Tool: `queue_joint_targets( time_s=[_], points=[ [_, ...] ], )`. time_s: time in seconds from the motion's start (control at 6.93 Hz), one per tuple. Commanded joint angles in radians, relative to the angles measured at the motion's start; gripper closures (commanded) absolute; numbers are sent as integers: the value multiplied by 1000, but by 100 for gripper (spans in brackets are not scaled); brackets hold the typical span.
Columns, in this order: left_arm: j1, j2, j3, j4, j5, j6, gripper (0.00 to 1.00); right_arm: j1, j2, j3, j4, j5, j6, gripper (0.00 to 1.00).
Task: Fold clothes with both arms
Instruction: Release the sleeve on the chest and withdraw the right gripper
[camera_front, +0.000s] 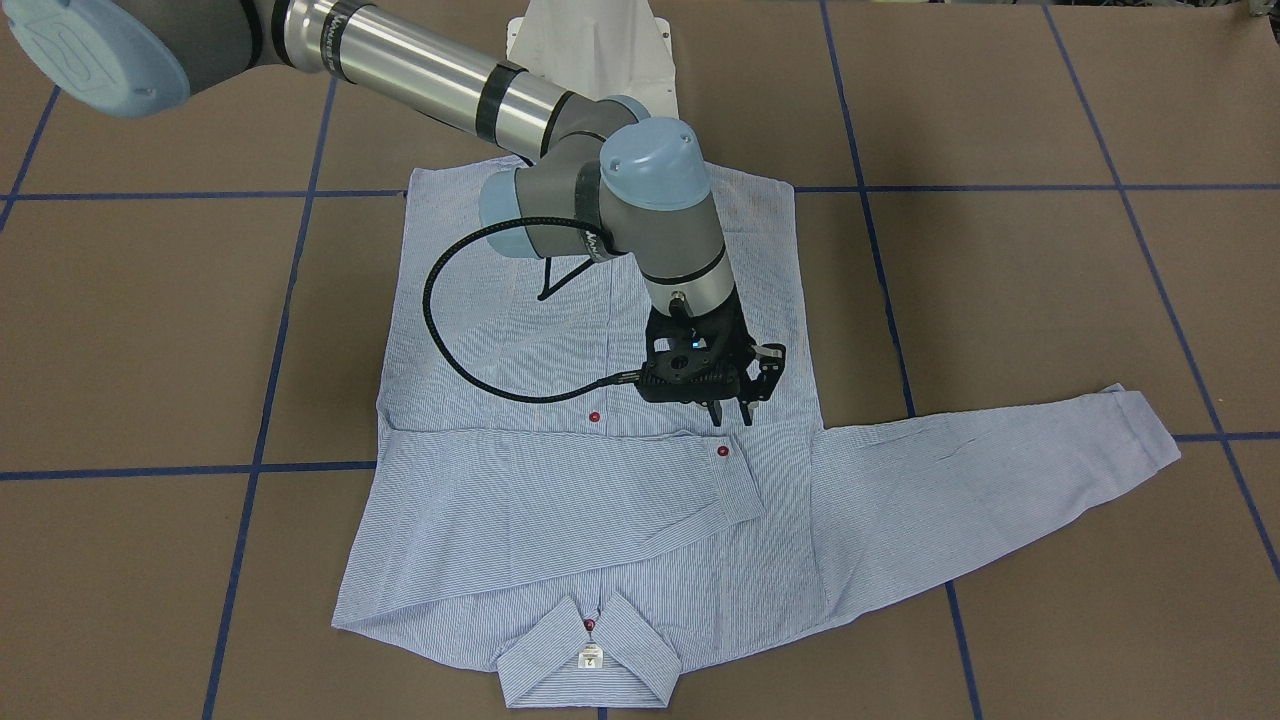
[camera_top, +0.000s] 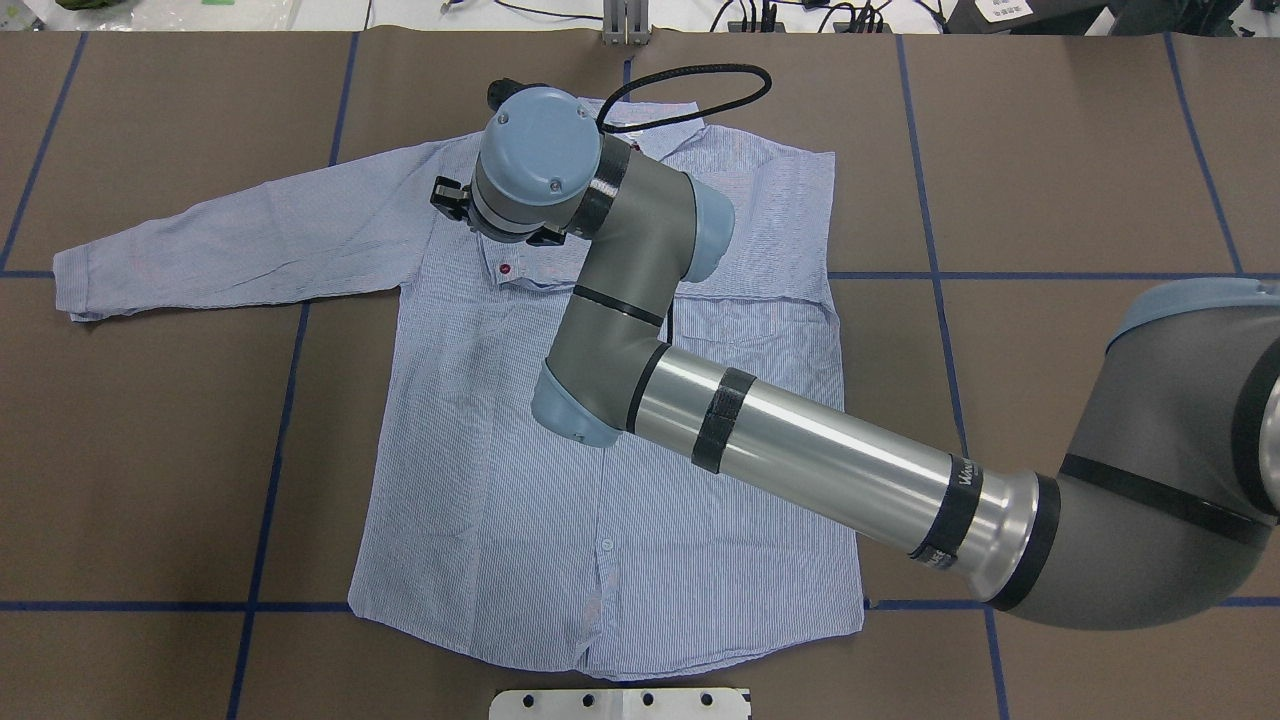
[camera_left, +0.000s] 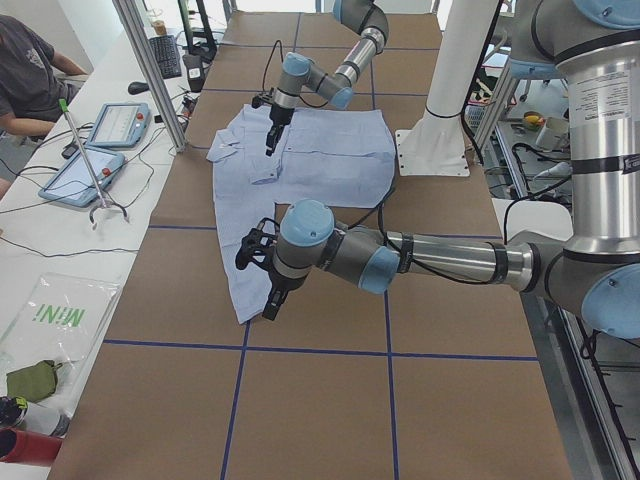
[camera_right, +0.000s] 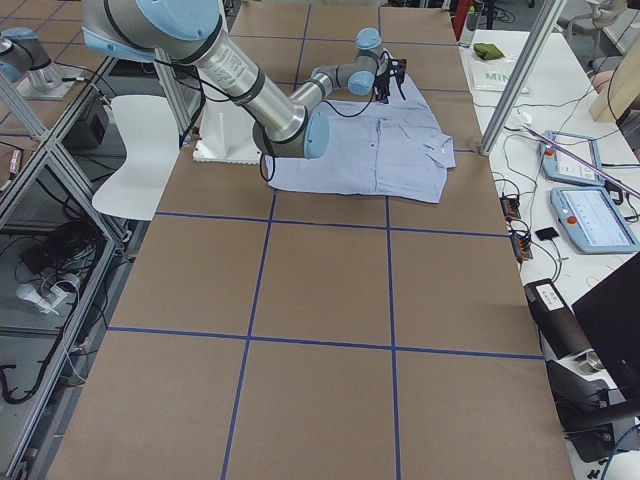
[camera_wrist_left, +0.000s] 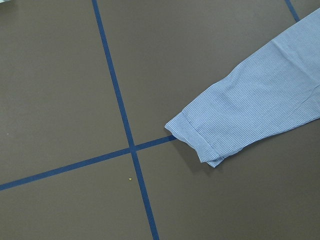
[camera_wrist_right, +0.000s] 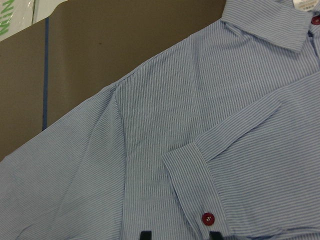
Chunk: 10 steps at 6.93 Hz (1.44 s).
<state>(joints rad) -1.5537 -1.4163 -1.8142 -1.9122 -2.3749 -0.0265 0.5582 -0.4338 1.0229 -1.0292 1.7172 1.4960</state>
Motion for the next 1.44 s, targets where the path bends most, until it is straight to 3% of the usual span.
queue_joint_targets(
  time_s=[0.0, 0.14, 0.29, 0.43, 0.58, 0.72, 0.87, 1.3],
  points=[
    [18, -3, 19, -27, 0, -3, 0, 2, -2, 11, -2, -5, 109, 1],
    [24, -53, 123, -33, -1, -6, 0, 5, -40, 69, -26, 2, 113, 1],
    [41, -131, 230, -42, -22, -177, 0, 17, -162, 235, -79, 10, 112, 1],
    [114, -157, 312, -177, -41, -346, 0, 60, -286, 381, -116, 66, 110, 1],
    [209, -173, 428, -385, -35, -519, 1, 128, -427, 517, -133, 178, 98, 1],
    [260, -194, 532, -565, -33, -661, 3, 199, -518, 592, -134, 259, 95, 1],
    [305, -219, 597, -647, -33, -746, 11, 242, -602, 642, -132, 306, 77, 1],
    [362, -279, 657, -650, -33, -802, 21, 250, -747, 726, -121, 289, -6, 1]
  ],
)
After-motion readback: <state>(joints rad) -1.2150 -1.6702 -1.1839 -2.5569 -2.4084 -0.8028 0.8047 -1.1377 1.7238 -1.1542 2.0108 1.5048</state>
